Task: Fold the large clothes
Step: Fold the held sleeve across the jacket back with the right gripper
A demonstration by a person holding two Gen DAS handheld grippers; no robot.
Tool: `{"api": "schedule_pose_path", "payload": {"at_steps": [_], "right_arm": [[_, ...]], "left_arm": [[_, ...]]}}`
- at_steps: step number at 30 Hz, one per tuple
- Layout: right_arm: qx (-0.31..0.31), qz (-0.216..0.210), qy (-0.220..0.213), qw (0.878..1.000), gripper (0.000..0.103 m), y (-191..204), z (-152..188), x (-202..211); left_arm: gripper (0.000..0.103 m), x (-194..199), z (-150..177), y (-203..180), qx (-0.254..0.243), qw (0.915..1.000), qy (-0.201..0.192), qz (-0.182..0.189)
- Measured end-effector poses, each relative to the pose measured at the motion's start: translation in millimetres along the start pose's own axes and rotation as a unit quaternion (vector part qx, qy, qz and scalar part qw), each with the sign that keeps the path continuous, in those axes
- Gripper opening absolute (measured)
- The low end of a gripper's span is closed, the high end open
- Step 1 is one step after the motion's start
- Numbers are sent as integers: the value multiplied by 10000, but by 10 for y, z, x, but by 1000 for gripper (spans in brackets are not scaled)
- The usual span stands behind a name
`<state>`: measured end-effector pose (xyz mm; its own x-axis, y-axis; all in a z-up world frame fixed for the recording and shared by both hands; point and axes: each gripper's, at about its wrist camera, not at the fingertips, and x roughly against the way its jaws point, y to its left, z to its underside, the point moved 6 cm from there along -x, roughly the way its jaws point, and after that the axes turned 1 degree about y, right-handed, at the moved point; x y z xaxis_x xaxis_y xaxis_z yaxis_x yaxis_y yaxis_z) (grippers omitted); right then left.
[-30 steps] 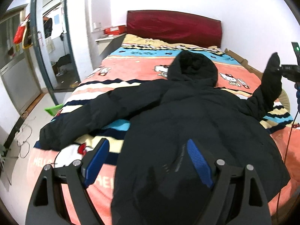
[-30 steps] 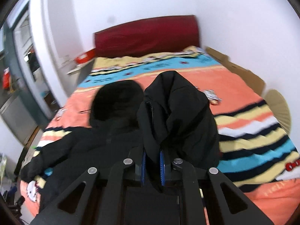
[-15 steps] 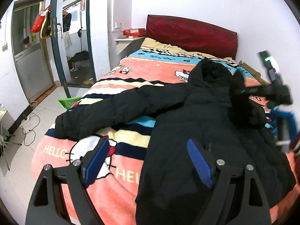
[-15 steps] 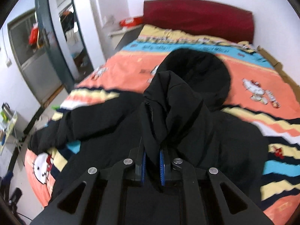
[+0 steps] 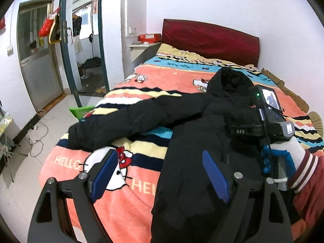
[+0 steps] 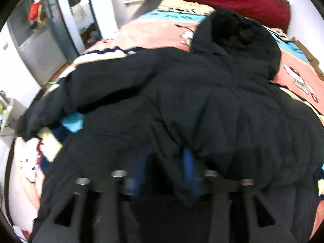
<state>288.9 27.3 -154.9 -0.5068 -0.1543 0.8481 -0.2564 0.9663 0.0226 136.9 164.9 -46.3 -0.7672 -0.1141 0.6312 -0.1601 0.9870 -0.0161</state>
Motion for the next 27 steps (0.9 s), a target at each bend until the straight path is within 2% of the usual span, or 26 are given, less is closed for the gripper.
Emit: {"api": "schedule_pose_path", "payload": {"at_steps": [4,7,10,14,21,27], "right_arm": [[37,-241,-236,9994,60,88,30,299],[-64,-385,-468,9981,60,-3,81,596],[-229,-374,-689,9967,60,-286,100,899],[-518,-120,-929,9943,60,-861,166,1226],[-1153,654,-984,9863,61,-2137,426,1443],[-1404,918,-890,9818,62,-2767,303,1167]], "left_arm": [[85,186,-91,-106,23,9999,-72,127],[85,294,-161,-253,-81,9997,-20,223],[85,315,-206,-439,-270,9990,106,333],[85,233,-308,-796,-464,9972,210,547],[85,-370,-509,-1491,-751,9931,449,778],[85,-1149,-699,-2201,-1052,9881,628,933]]}}
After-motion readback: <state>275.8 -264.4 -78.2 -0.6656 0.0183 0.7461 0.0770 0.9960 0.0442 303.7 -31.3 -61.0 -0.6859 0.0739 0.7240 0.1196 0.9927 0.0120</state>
